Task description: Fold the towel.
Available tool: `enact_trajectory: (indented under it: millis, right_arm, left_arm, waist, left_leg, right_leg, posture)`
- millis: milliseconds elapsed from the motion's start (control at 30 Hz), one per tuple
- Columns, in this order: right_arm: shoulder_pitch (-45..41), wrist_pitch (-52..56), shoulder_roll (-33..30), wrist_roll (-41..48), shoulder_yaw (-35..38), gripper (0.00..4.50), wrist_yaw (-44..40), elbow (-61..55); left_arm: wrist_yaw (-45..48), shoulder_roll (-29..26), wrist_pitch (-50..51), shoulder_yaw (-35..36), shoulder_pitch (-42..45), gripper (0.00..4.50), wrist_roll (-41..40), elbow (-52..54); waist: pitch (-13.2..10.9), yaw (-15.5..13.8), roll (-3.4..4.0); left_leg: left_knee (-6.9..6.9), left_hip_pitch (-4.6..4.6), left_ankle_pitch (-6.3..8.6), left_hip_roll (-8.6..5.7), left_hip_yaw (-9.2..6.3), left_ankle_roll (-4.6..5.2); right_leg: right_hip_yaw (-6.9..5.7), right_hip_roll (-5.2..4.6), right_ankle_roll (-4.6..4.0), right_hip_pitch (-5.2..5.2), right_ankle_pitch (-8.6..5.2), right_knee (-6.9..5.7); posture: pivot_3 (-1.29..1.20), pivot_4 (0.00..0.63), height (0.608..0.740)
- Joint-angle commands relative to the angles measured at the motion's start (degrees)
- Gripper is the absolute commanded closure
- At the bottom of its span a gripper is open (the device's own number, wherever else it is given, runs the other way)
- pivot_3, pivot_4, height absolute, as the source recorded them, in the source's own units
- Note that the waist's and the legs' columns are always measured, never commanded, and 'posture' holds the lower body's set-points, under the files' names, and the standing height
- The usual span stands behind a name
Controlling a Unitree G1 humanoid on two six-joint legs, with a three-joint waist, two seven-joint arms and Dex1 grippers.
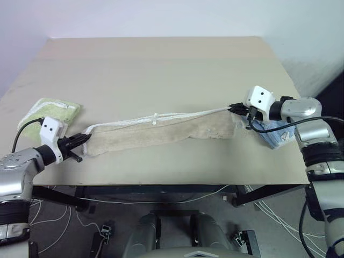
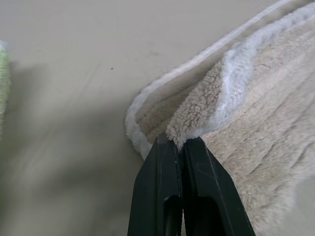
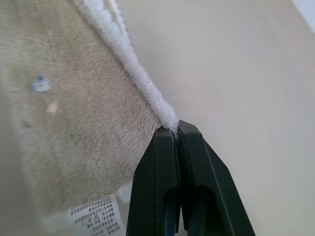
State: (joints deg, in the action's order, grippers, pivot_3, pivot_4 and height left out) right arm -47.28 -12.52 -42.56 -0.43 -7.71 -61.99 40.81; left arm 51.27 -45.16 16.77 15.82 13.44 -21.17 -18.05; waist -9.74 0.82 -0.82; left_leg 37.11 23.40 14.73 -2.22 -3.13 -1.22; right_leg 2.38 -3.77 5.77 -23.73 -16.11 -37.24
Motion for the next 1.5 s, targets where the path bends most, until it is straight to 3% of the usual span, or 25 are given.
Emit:
enact_trajectory:
  millis: [33,333,367,500,800,867,1000,1233,1367,1500]
  right_arm:
    - [-3.0,-3.4,0.5,-1.9,0.3,4.45,1.8,5.4]
    - [-4.6,-6.4,2.2,-3.4,0.3,4.45,3.2,11.2]
    - [-4.7,-6.4,2.3,-3.4,0.4,4.48,3.3,11.5]
    - [-5.0,-5.7,2.4,-2.8,1.1,3.48,3.5,12.1]
    - [-4.5,-5.8,1.0,-2.2,2.9,0.40,5.3,10.5]
    - [-3.6,-5.6,0.3,-1.6,4.5,0.02,7.5,7.4]
    - [1.0,0.9,-0.8,2.8,9.5,0.02,9.9,-4.7]
    - [20.3,40.8,2.8,26.1,18.8,0.02,14.3,-43.4]
    - [26.1,61.6,7.9,40.8,24.8,0.02,23.4,-53.1]
    - [29.1,74.9,14.4,54.8,32.8,0.02,33.7,-55.8]
  left_arm:
    - [-2.3,0.3,-2.6,-0.4,2.9,4.50,2.5,-3.0]
    - [-3.0,1.6,-5.1,-2.4,7.0,4.50,4.9,-8.3]
    - [-2.9,1.6,-4.9,-2.7,7.2,4.27,5.0,-8.6]
    - [-2.0,1.7,-4.0,-2.7,7.4,3.21,4.2,-9.0]
    - [-5.4,0.6,-4.9,-0.9,6.5,0.09,5.5,-9.2]
    - [-6.1,0.5,-4.6,0.8,5.9,0.00,4.3,-8.8]
    - [-8.7,-0.3,-4.1,5.2,3.4,0.00,2.9,-6.1]
    - [-7.5,-1.5,-7.0,7.6,-0.5,0.00,2.3,2.2]
    - [-2.5,-0.2,-5.2,6.5,-2.3,0.00,-1.6,8.1]
    - [1.4,0.8,-3.8,4.2,-3.8,0.00,-3.9,13.3]
  waist:
    - [0.0,0.1,0.00]
    - [0.0,0.2,0.00]
    - [0.0,0.2,0.00]
    - [0.0,0.2,0.01]
    - [0.0,0.2,0.01]
    - [0.0,0.2,0.01]
    - [0.0,0.2,0.00]
    - [0.0,-0.3,-0.02]
    - [0.0,-0.2,-0.02]
    - [0.0,-0.1,-0.02]
  left_leg:
    - [0.00,0.01,0.00,0.00,0.00,0.00]
    - [0.01,0.01,-0.01,0.00,0.02,-0.01]
    - [0.01,0.01,-0.01,0.00,0.02,-0.01]
    - [0.01,0.01,-0.01,0.00,0.02,-0.01]
    - [0.01,0.01,-0.01,0.00,0.01,-0.01]
    - [0.01,0.01,-0.01,0.00,0.01,-0.01]
    - [-0.01,0.04,-0.01,0.01,0.02,-0.01]
    - [0.02,0.06,-0.01,0.03,-0.09,0.00]
    - [0.01,0.06,0.00,0.01,-0.10,0.00]
    - [-0.03,0.06,0.00,0.01,-0.11,0.00]
  right_leg:
    - [0.00,0.01,0.00,0.00,0.00,0.00]
    - [0.02,0.07,0.00,-0.03,0.00,-0.04]
    - [0.02,0.07,0.00,-0.03,0.00,-0.04]
    - [0.02,0.07,0.00,-0.04,0.00,-0.06]
    - [0.02,0.07,0.00,-0.04,0.00,-0.06]
    - [0.02,0.06,0.00,-0.04,0.00,-0.06]
    - [0.07,0.00,0.00,-0.13,0.00,-0.09]
    - [0.07,-0.08,0.00,0.00,0.00,-0.04]
    - [0.08,-0.13,0.00,0.00,0.00,-0.05]
    - [0.08,-0.14,-0.01,0.01,0.00,-0.03]
  posture:
    - [0.00,0.150,0.740]
    - [0.00,0.150,0.740]
    - [0.00,0.150,0.740]
    - [0.00,0.150,0.740]
    - [0.00,0.150,0.740]
    - [0.00,0.150,0.740]
    - [0.00,0.150,0.740]
    - [0.00,0.150,0.740]
    - [0.00,0.150,0.740]
    - [0.00,0.150,0.740]
